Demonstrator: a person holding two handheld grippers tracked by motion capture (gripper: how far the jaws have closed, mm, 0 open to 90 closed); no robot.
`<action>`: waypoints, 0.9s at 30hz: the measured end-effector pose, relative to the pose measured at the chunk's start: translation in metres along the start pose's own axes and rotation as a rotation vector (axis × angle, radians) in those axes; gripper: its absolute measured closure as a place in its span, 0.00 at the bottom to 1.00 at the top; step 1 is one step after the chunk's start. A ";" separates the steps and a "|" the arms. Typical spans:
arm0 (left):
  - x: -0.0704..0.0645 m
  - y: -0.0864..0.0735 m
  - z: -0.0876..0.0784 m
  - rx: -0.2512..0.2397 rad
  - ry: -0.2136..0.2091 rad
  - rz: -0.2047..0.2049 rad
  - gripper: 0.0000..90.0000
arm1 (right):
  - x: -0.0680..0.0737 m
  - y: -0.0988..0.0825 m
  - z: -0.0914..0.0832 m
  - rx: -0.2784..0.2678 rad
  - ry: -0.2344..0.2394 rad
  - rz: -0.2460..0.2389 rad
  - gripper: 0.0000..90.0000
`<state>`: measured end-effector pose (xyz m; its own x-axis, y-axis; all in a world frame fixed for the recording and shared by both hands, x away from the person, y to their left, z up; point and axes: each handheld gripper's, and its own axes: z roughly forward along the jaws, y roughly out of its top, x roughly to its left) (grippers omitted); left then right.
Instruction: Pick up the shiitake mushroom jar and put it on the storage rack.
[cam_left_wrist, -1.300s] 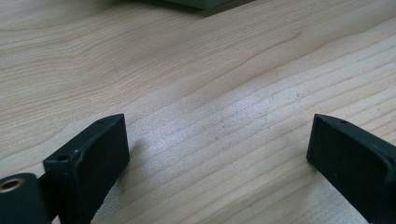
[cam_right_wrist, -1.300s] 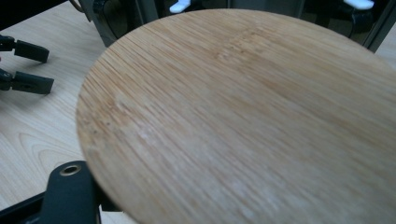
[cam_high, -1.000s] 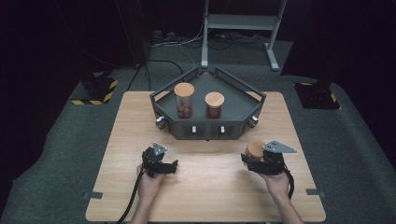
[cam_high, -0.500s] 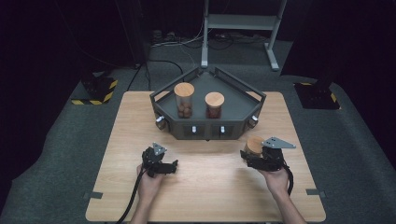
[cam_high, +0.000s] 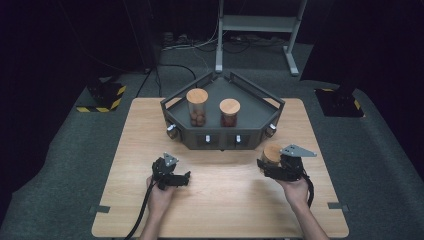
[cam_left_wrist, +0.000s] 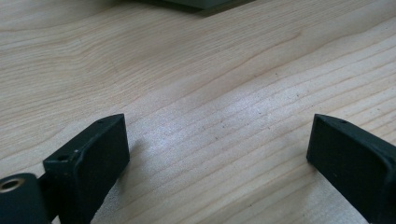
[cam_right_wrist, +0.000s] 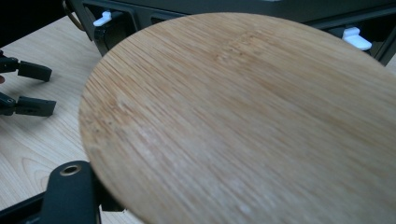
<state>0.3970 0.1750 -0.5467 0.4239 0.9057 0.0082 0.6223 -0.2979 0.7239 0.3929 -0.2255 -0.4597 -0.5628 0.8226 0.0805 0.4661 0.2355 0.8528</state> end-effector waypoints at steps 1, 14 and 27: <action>0.000 0.000 0.000 0.000 0.000 0.000 0.06 | 0.000 0.000 0.000 0.000 0.000 -0.001 0.28; 0.000 0.000 0.000 0.000 0.000 0.000 0.06 | 0.001 0.006 0.002 -0.009 0.002 -0.001 0.28; 0.000 0.000 0.000 0.000 0.000 0.001 0.06 | 0.001 0.015 0.001 -0.011 -0.001 -0.018 0.28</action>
<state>0.3969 0.1750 -0.5467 0.4244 0.9054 0.0089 0.6221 -0.2987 0.7237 0.3997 -0.2204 -0.4469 -0.5704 0.8188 0.0642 0.4482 0.2448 0.8597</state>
